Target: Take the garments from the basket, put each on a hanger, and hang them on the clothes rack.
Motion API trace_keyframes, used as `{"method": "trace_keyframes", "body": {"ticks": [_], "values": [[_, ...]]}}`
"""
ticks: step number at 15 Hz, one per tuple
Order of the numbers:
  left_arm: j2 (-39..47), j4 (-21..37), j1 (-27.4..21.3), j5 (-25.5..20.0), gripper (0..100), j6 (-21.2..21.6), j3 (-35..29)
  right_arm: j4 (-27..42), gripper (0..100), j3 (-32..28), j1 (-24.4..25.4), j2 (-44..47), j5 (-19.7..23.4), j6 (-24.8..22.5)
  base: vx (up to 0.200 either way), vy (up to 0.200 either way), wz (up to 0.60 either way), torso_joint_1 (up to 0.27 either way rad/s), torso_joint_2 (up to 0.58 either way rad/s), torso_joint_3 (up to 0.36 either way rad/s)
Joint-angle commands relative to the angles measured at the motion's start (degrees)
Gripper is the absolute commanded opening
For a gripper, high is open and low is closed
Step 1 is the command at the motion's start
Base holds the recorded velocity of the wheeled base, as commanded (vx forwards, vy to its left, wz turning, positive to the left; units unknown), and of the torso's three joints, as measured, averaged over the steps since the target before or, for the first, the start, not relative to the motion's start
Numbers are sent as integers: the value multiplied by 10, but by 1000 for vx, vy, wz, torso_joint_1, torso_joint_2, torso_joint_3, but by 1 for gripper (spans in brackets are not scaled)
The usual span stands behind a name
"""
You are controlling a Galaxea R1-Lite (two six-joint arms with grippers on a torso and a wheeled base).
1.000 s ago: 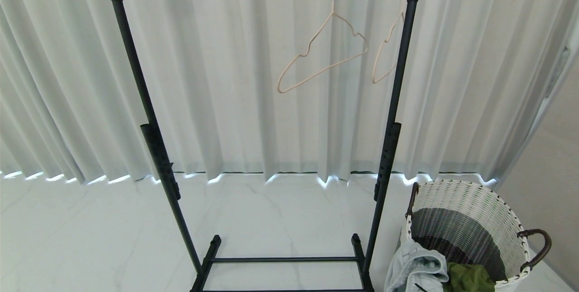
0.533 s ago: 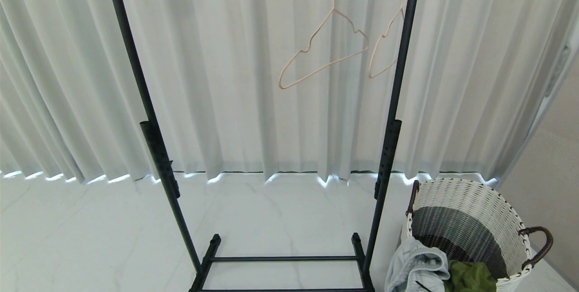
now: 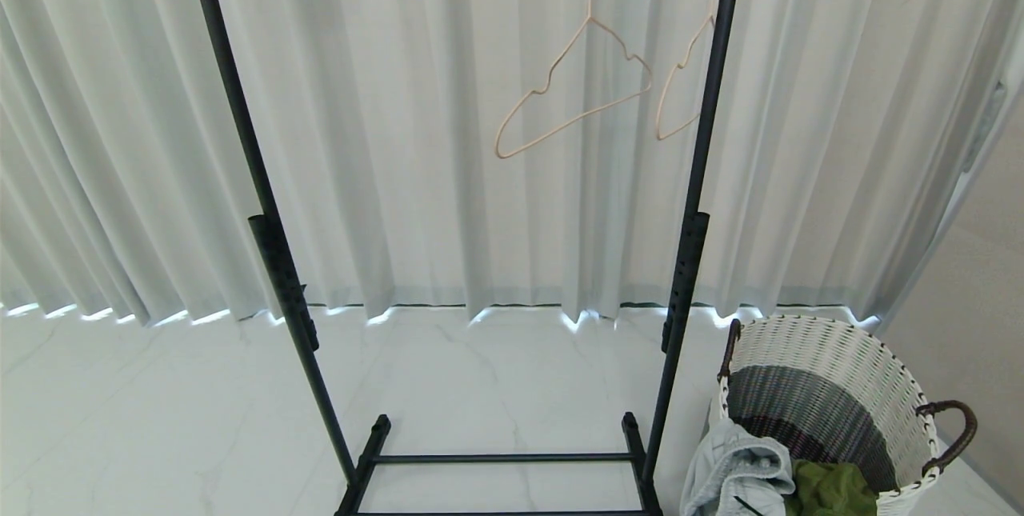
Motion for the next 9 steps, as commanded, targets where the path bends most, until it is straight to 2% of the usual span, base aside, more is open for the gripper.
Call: {"method": "trace_keyframes", "body": {"ticks": [1, 2, 3, 4, 5, 6, 7, 9], "values": [[0, 0, -1, 0, 100, 0, 0, 21, 100, -136, 0, 276, -5, -115, 0, 0, 0, 0, 0, 0], [0, -1, 0, 0, 100, 0, 0, 18, 100, -144, 0, 317, -8, -153, 0, 0, 0, 0, 0, 0], [0, -1, 0, 0, 100, 0, 0, -8, 100, -138, 5, 406, -8, -237, 0, 0, 0, 0, 0, 0], [0, 0, 0, 0, 100, 0, 0, -37, 100, -122, 10, 457, -8, -283, 0, 0, 0, 0, 0, 0], [0, 0, 0, 0, 100, 0, 0, -74, 100, -103, 13, 505, -8, -317, 0, 0, 0, 0, 0, 0], [0, 0, 0, 0, 100, 0, 0, -82, 100, -98, 14, 515, -8, -323, 0, 0, 0, 0, 0, 0], [0, 0, 0, 0, 100, 0, 0, -139, 100, -49, 15, 580, -8, -368, 0, 0, 0, 0, 0, 0], [0, 0, -1, 0, 100, 0, 0, -159, 100, 4, 16, 629, -8, -399, 0, 0, 0, 0, 0, 0]]}}
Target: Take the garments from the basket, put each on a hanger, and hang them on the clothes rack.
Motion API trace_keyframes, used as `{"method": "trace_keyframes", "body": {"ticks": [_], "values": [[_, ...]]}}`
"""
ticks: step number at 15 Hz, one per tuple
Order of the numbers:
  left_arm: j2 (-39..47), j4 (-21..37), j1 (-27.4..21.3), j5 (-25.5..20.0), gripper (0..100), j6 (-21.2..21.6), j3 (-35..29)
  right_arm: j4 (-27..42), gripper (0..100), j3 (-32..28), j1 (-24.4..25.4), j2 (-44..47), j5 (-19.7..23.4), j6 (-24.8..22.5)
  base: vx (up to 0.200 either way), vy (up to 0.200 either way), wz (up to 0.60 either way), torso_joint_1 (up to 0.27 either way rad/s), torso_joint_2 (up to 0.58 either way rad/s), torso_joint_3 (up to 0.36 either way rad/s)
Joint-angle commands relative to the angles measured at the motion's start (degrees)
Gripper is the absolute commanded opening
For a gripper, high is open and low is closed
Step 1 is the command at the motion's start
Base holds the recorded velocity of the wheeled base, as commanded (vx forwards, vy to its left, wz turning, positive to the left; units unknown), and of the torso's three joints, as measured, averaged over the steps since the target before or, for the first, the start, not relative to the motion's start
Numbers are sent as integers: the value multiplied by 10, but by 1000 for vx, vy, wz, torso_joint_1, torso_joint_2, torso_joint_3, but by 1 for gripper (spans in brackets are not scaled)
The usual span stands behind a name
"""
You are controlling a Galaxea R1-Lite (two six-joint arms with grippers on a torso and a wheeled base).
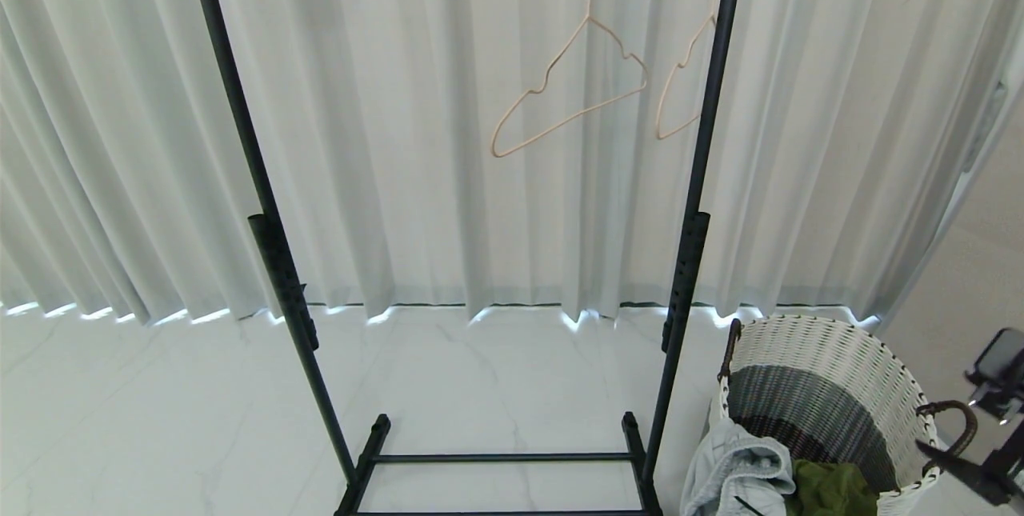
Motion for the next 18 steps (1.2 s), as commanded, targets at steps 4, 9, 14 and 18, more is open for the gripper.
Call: {"method": "trace_keyframes", "body": {"ticks": [4, 9, 14, 18], "values": [[0, -1, 0, 0, 100, 0, 0, -50, 100, 131, 9, 199, 2, -48, 0, 0, 0, 0, 0, 0], [0, -1, 0, 0, 100, 0, 0, -280, 100, 194, 11, 371, 9, -43, 0, 0, 0, 0, 0, 0], [0, 0, 0, 0, 100, 0, 0, -306, 100, 130, 5, 452, 13, 23, 0, 0, 0, 0, 0, 0], [0, 0, 0, 0, 100, 0, 0, -353, 100, 135, 1, 462, 11, 27, 0, 0, 0, 0, 0, 0]]}}
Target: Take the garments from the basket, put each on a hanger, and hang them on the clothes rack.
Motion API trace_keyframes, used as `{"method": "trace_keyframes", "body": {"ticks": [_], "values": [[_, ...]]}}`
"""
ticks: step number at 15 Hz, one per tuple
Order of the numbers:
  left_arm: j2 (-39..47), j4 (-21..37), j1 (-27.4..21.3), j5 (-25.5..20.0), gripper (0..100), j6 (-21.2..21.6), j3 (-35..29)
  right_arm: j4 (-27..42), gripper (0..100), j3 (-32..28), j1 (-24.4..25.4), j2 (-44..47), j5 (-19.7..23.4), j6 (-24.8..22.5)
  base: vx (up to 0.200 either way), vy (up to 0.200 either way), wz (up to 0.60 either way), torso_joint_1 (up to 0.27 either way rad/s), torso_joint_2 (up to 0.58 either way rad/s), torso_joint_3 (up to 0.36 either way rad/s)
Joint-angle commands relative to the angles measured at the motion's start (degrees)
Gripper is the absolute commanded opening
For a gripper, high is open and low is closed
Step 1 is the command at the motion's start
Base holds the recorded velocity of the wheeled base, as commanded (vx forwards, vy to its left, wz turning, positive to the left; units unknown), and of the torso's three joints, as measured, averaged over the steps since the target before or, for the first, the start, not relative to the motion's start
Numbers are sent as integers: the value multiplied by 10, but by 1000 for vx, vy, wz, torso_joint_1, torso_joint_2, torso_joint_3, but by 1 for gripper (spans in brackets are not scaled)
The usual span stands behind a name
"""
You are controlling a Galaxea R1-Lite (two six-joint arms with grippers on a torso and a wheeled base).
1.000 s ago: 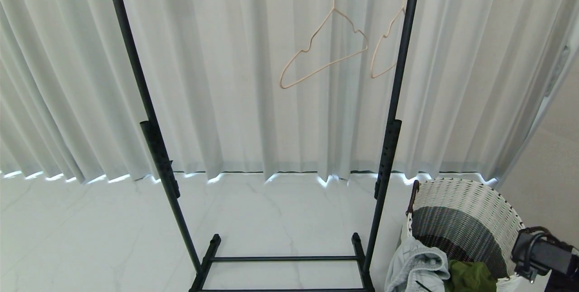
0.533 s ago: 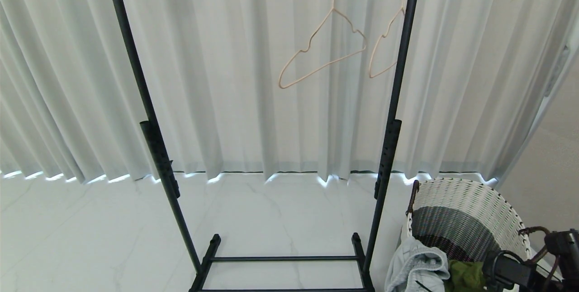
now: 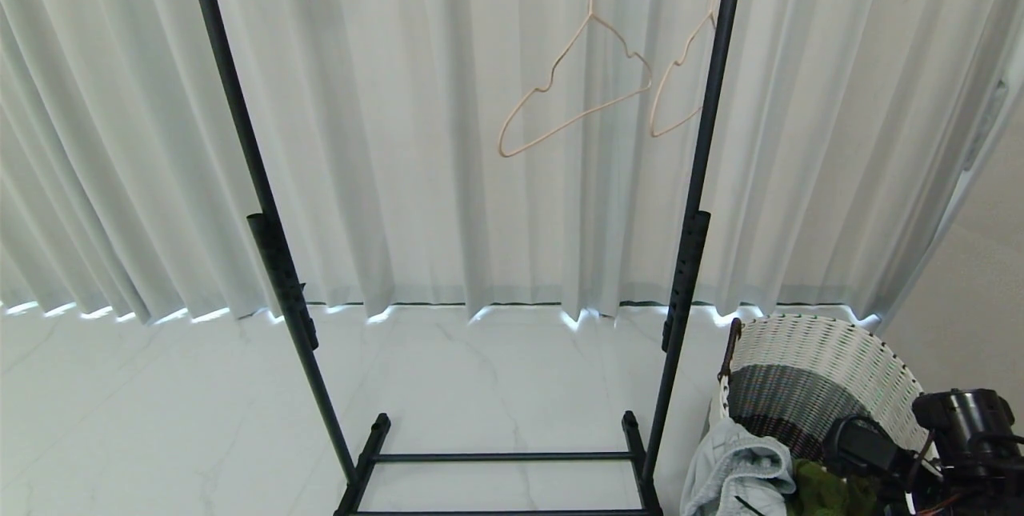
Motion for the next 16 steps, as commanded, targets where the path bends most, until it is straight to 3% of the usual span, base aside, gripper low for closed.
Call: {"method": "trace_keyframes", "body": {"ticks": [1, 2, 9, 11, 13, 14, 16], "values": [[0, 0, 0, 0, 100, 0, 0, -8, 100, 5, 0, 9, 0, 0, 0, 0, 0, 0, 0, 0], [0, 0, 0, 0, 100, 0, 0, -17, 0, 7, 0, 9, 0, 0, 0, 0, 0, 0, 0, 0], [0, 0, 0, 0, 100, 0, 0, -43, 0, 40, 0, -22, -26, 2, 0, 0, 0, 0, 0, 0], [0, -1, 0, 0, 100, 0, 0, -37, 0, 92, 12, -109, -75, 0, 0, 0, 0, 0, 0, 0], [0, 0, 0, 0, 100, 0, 0, -30, 0, 95, 16, -177, -107, 1, 0, 0, 0, 0, 0, 0], [0, -1, 0, 0, 100, 0, 0, -21, 0, 91, 12, -194, -110, 1, 0, 0, 0, 0, 0, 0], [0, 0, 0, 0, 100, 0, 0, 110, 0, -6, -29, -276, -113, 1, 0, 0, 0, 0, 0, 0]]}}
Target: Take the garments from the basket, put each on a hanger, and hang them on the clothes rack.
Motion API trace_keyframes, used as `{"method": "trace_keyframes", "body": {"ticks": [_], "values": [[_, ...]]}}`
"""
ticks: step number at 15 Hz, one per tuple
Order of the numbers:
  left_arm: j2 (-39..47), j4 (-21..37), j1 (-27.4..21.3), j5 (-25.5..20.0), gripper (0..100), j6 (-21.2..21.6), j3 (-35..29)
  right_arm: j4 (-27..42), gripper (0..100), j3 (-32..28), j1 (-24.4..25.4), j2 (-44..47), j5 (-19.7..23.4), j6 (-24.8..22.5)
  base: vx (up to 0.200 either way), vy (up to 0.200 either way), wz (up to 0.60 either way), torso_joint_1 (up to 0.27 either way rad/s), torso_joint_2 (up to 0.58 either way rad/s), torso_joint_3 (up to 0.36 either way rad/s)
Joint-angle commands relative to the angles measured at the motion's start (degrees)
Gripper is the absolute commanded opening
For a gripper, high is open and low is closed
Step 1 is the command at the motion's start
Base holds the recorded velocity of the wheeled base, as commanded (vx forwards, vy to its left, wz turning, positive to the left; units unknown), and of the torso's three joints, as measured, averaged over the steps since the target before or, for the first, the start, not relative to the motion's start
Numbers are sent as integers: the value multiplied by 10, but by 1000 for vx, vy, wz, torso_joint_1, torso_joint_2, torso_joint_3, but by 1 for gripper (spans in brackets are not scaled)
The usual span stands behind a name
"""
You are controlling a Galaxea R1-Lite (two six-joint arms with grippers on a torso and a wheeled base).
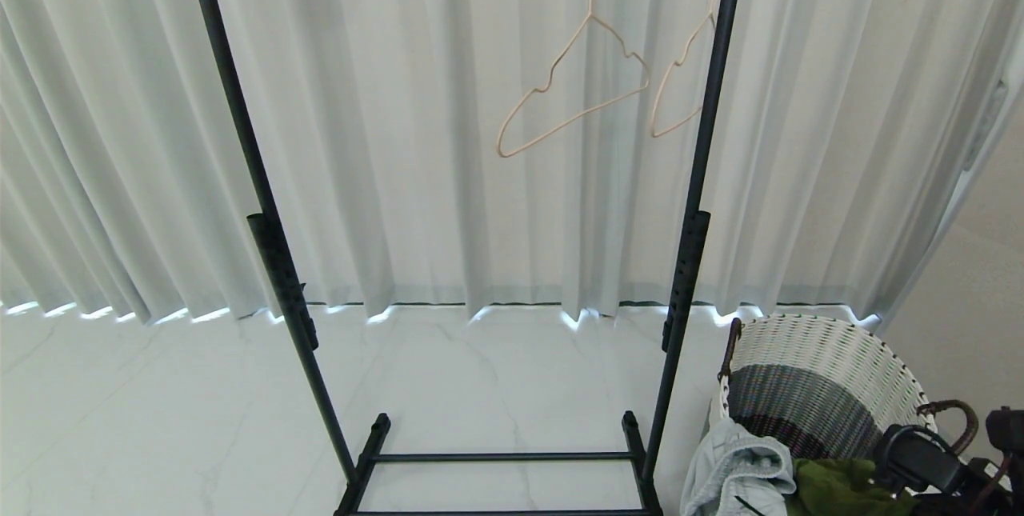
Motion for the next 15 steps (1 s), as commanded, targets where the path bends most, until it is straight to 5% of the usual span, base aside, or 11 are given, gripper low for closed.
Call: {"method": "trace_keyframes", "body": {"ticks": [1, 3, 6, 9, 15], "values": [[0, 0, 0, 0, 100, 0, 0, 170, 0, -126, -34, -140, -6, 0, 0, 0, 0, 0, 0, 0], [0, -1, 0, 0, 100, 0, 0, 410, 0, -274, -37, -214, -5, 3, 0, 0, 0, 0, 0, 0], [0, 0, 0, 0, 100, 0, 0, 679, 0, -457, -36, -276, -5, 9, 0, 0, 0, 0, 0, 0], [0, -1, 0, 0, 100, 0, 0, 798, 0, -558, -33, -301, -5, 9, 0, 0, 0, 0, 0, 0], [0, 0, 0, 0, 100, -1, 0, 854, 0, -660, -7, -297, -6, 9, 0, 0, 0, 0, 0, 0]]}}
